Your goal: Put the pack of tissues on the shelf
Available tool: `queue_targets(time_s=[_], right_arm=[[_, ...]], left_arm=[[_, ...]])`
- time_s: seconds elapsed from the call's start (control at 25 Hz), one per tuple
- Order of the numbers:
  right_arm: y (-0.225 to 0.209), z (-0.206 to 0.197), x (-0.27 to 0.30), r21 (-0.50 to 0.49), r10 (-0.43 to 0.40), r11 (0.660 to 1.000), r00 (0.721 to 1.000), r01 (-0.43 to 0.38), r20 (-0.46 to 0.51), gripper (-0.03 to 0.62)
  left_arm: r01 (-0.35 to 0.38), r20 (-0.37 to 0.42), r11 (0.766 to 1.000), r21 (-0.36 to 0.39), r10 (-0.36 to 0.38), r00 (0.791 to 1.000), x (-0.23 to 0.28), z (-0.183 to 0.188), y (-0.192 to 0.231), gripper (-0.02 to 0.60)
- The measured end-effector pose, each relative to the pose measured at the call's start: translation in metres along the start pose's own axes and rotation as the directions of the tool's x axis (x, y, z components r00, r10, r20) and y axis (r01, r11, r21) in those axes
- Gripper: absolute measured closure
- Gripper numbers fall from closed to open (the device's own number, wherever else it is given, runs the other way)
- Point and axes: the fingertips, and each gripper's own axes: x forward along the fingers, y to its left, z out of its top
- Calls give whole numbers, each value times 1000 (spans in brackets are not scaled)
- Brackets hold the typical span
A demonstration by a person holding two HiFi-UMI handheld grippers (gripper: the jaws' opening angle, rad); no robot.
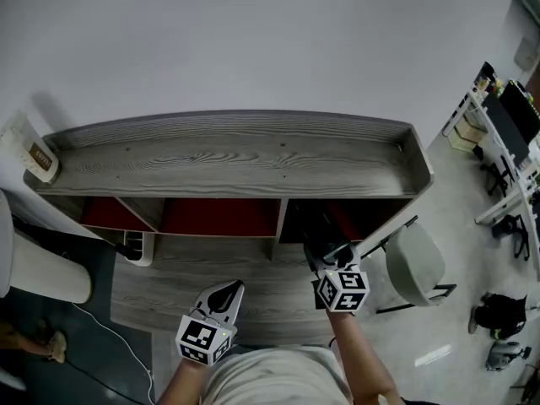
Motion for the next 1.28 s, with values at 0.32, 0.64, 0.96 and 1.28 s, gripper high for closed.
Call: queue_targets(time_s=[0.32, 0.64, 0.96, 1.28], right_arm=[[23, 0, 16, -74, 54, 996, 998, -55, -22, 200], [40, -1, 7, -68, 205, 976, 979, -205, 2, 178], [67, -10, -1, -108, 311, 944, 950, -311, -12, 180], [71, -8, 14, -130, 305, 943, 952, -305, -24, 180]], left_arm=[[-1, -3, 1000, -11, 1, 1000, -3, -3, 12, 566], [-1, -8, 1000, -18, 0, 1000, -3, -7, 15, 566], [-5, -10, 1000, -21, 5, 1000, -4, -8, 15, 566], [-15, -15, 1000, -25, 15, 1000, -8, -11, 15, 566]])
